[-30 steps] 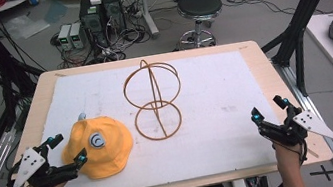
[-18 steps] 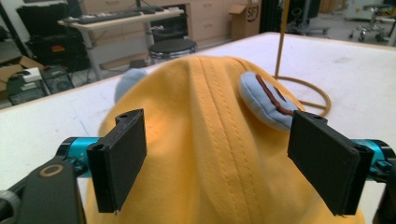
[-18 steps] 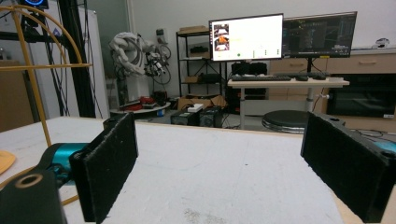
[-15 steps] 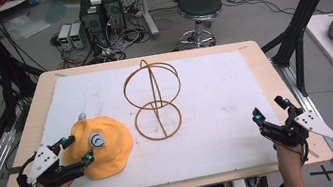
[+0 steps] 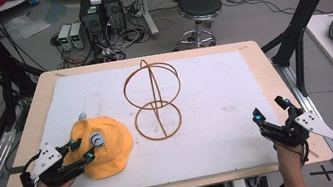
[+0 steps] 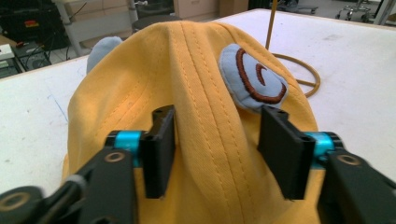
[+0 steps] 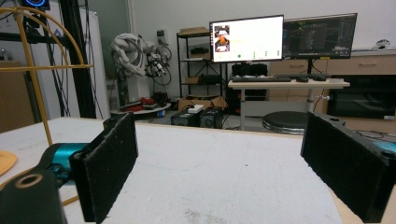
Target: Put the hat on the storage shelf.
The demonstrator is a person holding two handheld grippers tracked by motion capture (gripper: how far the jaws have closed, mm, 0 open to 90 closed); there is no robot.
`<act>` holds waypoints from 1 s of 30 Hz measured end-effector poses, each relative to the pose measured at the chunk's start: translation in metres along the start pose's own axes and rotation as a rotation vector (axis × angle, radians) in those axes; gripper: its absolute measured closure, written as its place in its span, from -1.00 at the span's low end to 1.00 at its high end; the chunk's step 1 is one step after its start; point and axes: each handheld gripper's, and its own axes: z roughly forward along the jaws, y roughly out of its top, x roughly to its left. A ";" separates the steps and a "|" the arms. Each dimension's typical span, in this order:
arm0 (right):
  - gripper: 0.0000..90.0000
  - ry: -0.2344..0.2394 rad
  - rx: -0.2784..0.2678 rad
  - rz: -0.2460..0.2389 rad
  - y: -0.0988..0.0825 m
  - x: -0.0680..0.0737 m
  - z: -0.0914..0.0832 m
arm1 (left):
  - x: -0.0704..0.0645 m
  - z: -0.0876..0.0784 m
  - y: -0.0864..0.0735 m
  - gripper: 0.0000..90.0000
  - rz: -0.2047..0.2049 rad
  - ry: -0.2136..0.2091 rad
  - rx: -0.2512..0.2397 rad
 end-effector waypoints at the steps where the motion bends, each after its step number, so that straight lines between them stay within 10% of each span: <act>1: -0.76 0.000 0.000 0.000 0.000 0.000 0.000 | 0.000 0.000 0.000 0.15 0.000 0.000 0.000; 16: -0.76 0.001 0.000 -0.001 0.000 0.000 0.000 | 0.001 -0.004 0.001 0.84 -0.023 0.023 0.000; 30: -0.76 -0.002 0.000 0.005 -0.001 0.000 -0.001 | 0.007 -0.026 0.010 0.92 -0.056 0.085 -0.182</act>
